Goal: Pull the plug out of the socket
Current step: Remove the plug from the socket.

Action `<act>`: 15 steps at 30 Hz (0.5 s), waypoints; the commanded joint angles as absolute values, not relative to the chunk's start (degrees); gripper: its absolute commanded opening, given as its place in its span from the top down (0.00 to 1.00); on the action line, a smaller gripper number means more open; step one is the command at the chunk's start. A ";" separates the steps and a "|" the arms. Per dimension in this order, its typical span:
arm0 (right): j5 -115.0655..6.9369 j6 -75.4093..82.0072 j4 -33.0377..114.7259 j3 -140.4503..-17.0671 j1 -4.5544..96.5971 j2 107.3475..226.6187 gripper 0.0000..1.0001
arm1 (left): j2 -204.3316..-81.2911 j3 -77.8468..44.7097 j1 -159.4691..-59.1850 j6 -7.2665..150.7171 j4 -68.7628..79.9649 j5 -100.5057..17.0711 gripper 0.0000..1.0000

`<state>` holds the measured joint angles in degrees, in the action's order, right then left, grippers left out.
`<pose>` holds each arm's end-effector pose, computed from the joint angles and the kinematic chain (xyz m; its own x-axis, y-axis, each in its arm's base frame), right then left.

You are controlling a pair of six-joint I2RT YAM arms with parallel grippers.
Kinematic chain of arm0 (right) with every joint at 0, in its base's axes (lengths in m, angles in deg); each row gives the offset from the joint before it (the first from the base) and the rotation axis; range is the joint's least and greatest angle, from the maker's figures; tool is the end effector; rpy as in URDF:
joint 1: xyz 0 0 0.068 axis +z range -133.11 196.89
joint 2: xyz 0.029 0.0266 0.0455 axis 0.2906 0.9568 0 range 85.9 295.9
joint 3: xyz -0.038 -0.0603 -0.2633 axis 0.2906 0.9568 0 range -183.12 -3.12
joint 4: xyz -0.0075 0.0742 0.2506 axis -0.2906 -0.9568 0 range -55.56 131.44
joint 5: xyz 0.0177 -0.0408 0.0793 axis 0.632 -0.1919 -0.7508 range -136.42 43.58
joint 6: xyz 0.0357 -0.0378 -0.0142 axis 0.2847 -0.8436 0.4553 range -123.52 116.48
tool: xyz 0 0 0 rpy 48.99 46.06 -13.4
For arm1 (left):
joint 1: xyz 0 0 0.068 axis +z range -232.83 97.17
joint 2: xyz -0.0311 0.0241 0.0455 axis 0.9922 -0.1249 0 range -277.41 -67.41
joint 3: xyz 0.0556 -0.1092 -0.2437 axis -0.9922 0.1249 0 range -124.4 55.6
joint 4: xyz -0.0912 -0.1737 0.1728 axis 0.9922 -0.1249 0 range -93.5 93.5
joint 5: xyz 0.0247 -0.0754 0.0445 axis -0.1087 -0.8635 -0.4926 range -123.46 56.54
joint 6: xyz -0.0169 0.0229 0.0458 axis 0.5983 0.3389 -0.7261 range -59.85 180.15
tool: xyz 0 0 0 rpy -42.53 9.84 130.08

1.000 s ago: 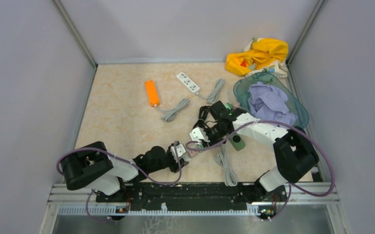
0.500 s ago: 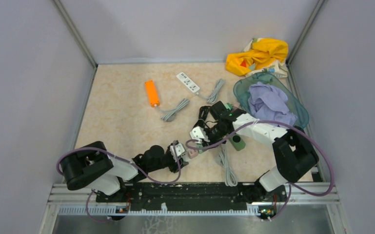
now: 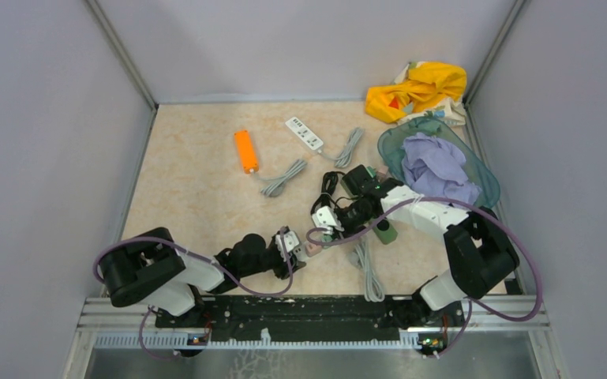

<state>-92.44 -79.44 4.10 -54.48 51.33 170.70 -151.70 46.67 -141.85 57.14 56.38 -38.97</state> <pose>0.2050 0.1716 0.1982 0.3810 -0.5555 -0.7391 -0.8984 -0.4112 -0.1540 0.1076 -0.1860 0.1124 -0.1494 0.3503 -0.9247 0.9082 0.4184 0.0117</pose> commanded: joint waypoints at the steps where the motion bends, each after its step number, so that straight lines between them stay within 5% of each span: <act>1: -97.86 -84.49 3.40 -54.09 53.28 169.47 1.00 | -152.79 45.42 -141.54 59.54 56.22 -42.19 1.00; 7: -96.28 -67.25 15.46 -55.00 56.49 169.93 1.00 | -154.13 44.71 -141.54 59.84 56.23 -42.85 1.00; 15: -92.76 -70.47 13.59 -54.70 49.34 168.65 1.00 | -153.66 46.19 -141.24 60.33 57.22 -42.71 1.00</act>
<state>-90.30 -69.25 7.59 -54.41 51.72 170.32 -152.61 46.61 -141.15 57.21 57.54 -39.89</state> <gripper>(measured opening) 0.301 0.577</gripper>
